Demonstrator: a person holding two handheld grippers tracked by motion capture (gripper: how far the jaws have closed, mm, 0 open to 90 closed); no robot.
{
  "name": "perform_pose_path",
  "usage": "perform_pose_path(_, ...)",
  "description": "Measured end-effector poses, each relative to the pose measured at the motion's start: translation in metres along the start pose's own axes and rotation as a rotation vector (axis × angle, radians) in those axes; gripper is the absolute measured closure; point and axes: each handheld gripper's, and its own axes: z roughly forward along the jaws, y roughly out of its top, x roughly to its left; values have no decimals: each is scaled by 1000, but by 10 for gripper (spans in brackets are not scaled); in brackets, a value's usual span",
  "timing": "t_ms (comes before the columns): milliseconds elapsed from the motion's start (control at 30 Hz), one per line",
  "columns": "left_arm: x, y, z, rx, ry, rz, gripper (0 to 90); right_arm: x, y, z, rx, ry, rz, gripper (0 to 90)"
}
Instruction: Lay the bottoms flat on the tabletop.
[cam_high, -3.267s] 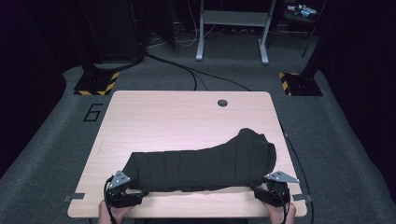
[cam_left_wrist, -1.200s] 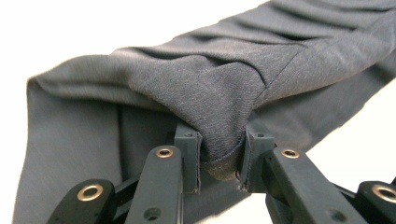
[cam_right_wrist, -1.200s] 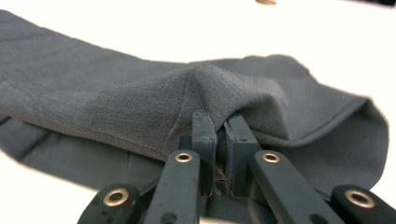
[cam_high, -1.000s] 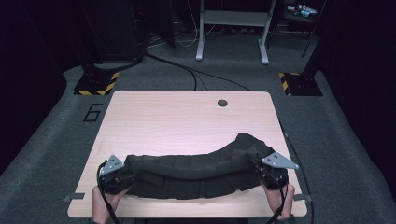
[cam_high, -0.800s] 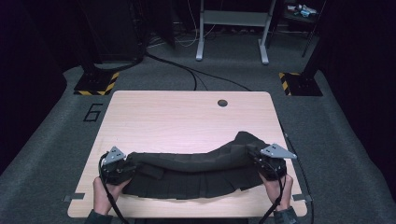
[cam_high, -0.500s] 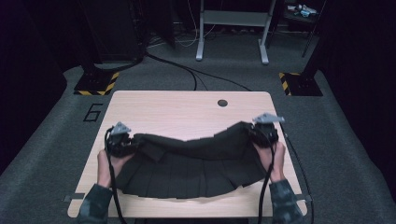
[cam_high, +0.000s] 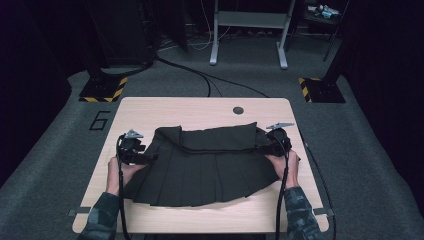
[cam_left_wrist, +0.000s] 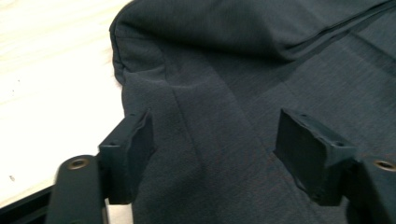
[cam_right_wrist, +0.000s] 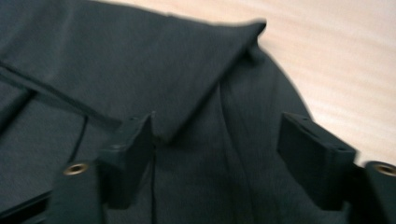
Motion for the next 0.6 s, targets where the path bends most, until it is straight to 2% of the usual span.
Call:
perform_pose_path(67,-2,-2,4,-1,2,-6,220,0,-4,2,8,10,4,170)
perform_pose_path(133,-5,-6,12,30,7,-22,192,2,-7,5,16,20,-1,152)
perform_pose_path(167,-5,-6,12,30,7,-22,165,3,-8,7,22,29,-8,145)
perform_pose_path(200,-6,-10,20,51,8,-40,152,5,-10,10,31,27,-16,139)
perform_pose_path(233,-7,-13,24,59,27,-37,152,7,-13,15,43,26,-22,135)
perform_pose_path(267,-7,-16,28,94,25,-25,149,9,-16,19,65,24,-19,130)
perform_pose_path(300,-7,-19,32,111,16,-37,140,9,-19,24,79,20,-35,127)
perform_pose_path(367,-9,-25,38,128,58,-15,140,11,-25,33,110,12,-45,123)
perform_pose_path(400,-9,-27,40,149,51,-22,139,12,-29,37,123,13,-41,121)
perform_pose_path(433,-9,-29,43,149,53,-29,134,12,-31,40,133,14,-40,122)
perform_pose_path(500,-11,-34,46,168,101,-4,144,12,-36,43,124,12,-48,121)
perform_pose_path(600,-12,-37,45,153,105,1,150,11,-38,42,110,14,-45,130)
